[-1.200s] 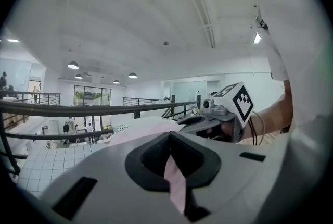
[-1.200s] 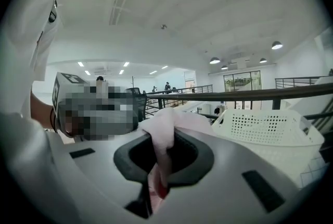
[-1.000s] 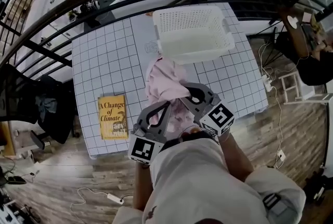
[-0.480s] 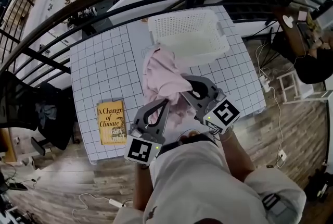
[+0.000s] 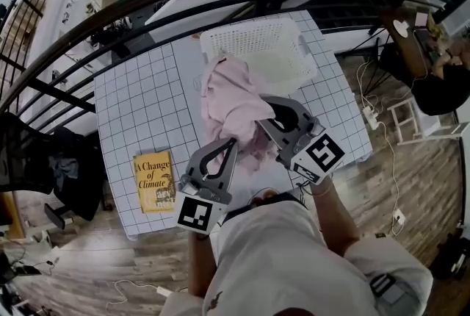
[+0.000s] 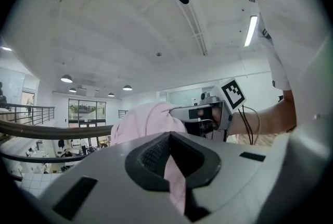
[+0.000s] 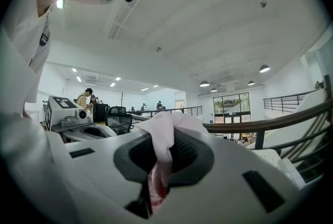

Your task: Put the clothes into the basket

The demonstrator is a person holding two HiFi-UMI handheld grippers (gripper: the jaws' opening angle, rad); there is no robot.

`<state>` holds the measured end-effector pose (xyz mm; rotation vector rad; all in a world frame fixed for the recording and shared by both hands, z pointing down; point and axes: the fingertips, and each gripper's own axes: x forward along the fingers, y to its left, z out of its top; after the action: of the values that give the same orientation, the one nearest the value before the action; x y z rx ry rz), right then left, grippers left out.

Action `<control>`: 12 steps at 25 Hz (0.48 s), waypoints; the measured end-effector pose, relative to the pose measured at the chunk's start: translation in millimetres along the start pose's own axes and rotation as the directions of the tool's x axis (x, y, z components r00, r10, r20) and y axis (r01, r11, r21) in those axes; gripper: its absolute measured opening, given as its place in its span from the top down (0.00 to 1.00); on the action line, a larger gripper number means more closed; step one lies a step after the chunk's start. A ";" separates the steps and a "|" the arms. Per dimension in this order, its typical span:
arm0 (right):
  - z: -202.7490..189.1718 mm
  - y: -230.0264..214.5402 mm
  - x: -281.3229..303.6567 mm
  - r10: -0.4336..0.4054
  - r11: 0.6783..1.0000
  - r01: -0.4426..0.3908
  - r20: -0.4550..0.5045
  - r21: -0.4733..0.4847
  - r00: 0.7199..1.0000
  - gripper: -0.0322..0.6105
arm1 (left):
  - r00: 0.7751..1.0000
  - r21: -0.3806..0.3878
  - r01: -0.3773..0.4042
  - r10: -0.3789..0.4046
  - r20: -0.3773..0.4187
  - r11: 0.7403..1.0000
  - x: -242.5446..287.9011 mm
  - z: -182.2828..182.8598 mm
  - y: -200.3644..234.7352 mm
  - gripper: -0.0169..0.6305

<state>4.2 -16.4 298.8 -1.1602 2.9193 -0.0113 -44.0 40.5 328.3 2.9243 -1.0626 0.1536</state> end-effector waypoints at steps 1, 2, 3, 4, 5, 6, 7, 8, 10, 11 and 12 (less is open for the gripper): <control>1.8 -3.9 0.1 -0.005 1.000 0.005 0.002 -0.003 1.000 0.88 | 1.000 0.004 0.004 -0.004 0.003 1.000 3.0 1.7 0.4 0.97; 3.3 -7.7 0.3 -0.010 1.000 0.010 0.004 -0.005 1.000 0.88 | 1.000 0.010 0.009 -0.009 0.007 1.000 6.0 3.4 0.8 0.97; 4.6 -11.5 0.5 -0.016 1.000 0.016 0.005 -0.008 1.000 0.88 | 1.000 0.016 0.013 -0.013 0.011 1.000 9.1 5.0 1.3 0.97; 5.9 -15.2 0.6 -0.022 1.000 0.022 0.006 -0.010 1.000 0.88 | 1.000 0.019 0.017 -0.017 0.013 1.000 12.1 6.4 1.9 0.97; 7.4 -18.9 0.6 -0.027 1.000 0.027 0.007 -0.011 1.000 0.88 | 1.000 0.018 0.019 -0.019 0.014 1.000 15.2 7.6 2.7 0.97; 9.1 -22.6 0.6 -0.032 0.999 0.033 0.010 -0.012 0.999 0.88 | 1.000 0.017 0.021 -0.021 0.014 1.000 18.2 8.8 3.5 0.97; 11.1 -26.5 0.6 -0.038 0.999 0.038 0.013 -0.012 0.999 0.88 | 1.000 0.019 0.023 -0.024 0.015 1.000 21.4 10.2 4.3 0.97; 13.1 -30.6 0.7 -0.042 0.999 0.042 0.017 -0.011 0.999 0.88 | 1.000 0.022 0.026 -0.026 0.017 0.999 24.7 11.5 5.3 0.97; 17.5 -39.4 1.4 -0.052 0.999 0.052 0.025 -0.011 0.998 0.88 | 0.999 0.025 0.031 -0.031 0.021 0.999 31.4 14.1 7.7 0.97; 20.1 -43.8 2.0 -0.056 0.998 0.057 0.029 -0.011 0.998 0.88 | 0.999 0.023 0.032 -0.032 0.022 0.999 34.6 15.4 9.1 0.97; 22.9 -48.3 2.7 -0.061 0.998 0.062 0.033 -0.012 0.998 0.88 | 0.999 0.023 0.033 -0.034 0.022 0.999 37.7 16.5 10.4 0.97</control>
<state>35.4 -53.5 276.2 -1.2395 2.8590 0.0260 -20.6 7.5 315.6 2.9688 -1.0210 0.1330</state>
